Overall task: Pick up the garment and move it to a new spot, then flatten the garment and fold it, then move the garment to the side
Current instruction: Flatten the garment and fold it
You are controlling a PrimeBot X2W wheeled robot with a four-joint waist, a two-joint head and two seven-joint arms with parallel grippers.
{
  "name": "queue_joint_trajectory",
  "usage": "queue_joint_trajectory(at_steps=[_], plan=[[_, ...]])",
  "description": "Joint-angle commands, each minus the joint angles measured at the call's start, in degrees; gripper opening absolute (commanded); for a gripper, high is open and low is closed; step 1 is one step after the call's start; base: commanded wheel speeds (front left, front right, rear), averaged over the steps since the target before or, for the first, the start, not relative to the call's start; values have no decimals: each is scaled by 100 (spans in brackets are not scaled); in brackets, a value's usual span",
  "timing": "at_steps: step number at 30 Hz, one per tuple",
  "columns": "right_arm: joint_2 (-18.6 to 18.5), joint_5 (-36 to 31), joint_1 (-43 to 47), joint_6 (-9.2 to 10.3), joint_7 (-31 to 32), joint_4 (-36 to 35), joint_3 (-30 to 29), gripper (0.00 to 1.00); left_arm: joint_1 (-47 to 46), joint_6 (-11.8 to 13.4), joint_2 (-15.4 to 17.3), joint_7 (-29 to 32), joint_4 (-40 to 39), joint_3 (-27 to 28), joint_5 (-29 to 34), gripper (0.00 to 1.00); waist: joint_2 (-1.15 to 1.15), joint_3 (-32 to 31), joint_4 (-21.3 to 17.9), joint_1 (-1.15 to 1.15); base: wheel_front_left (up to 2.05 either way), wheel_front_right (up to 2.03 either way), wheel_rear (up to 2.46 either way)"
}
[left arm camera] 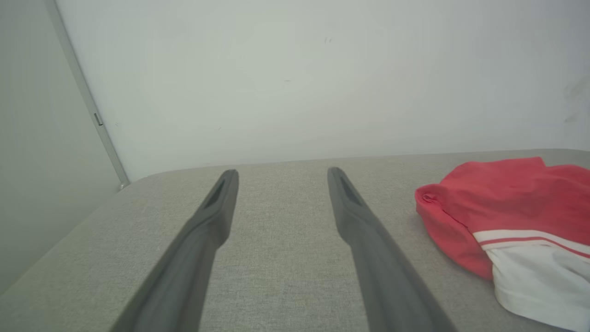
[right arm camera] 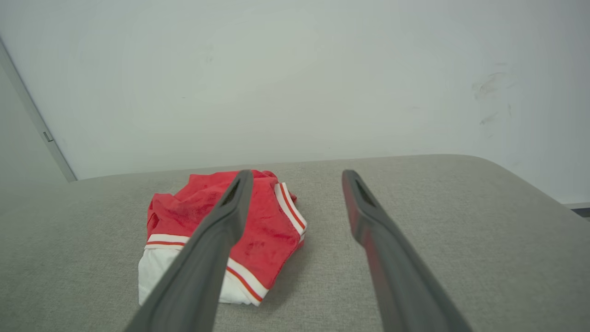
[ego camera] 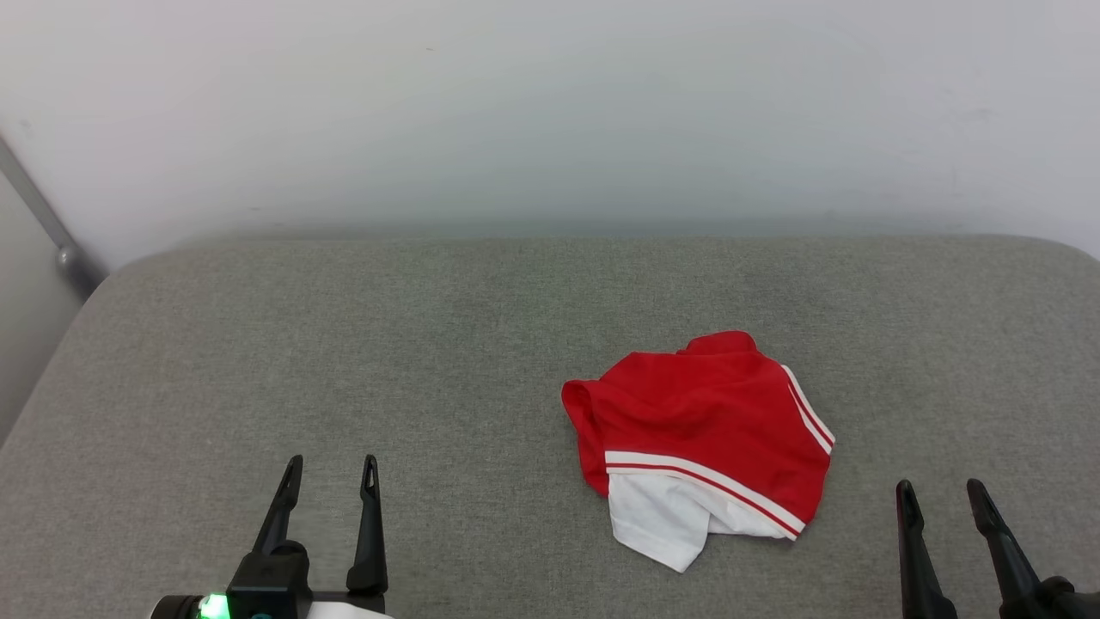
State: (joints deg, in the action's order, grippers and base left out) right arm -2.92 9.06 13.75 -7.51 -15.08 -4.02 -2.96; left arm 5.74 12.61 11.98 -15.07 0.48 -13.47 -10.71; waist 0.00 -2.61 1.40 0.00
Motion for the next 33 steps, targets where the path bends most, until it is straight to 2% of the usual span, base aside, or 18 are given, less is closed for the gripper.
queue_joint_trajectory(at_steps=[1, 7, 14, 21, 29, 33], plan=[[8, 39, 61, 4, -14, 2, -3, 100, 45, -29, -22, -15, 6, 52, 32, 100, 0, 0, 2, 0, 0, 0, 0], [8, 72, 61, 4, -14, 7, 9, 100, 103, -302, -227, -15, 61, 307, 192, 100, 0, 13, 9, 0, 0, 0, 0], [8, 77, 43, 4, -14, 29, 24, 100, 154, -510, -422, -15, 119, 546, 351, 100, 0, 23, -6, 0, 0, 0, 0], [8, 59, -13, 4, -14, 31, 44, 100, -185, -816, -483, -15, 219, 694, 431, 100, 0, 32, -40, 0, 0, 0, 0], [8, 23, -160, 4, -14, 40, 87, 100, -1438, -1465, -239, 23, 791, 301, 757, 100, 0, 107, -143, 0, 0, 0, 0], [8, 17, -237, 4, -14, 22, 117, 100, -2286, -1823, -214, 457, 1055, -158, 777, 100, 0, 179, -235, 0, 0, 0, 0]])
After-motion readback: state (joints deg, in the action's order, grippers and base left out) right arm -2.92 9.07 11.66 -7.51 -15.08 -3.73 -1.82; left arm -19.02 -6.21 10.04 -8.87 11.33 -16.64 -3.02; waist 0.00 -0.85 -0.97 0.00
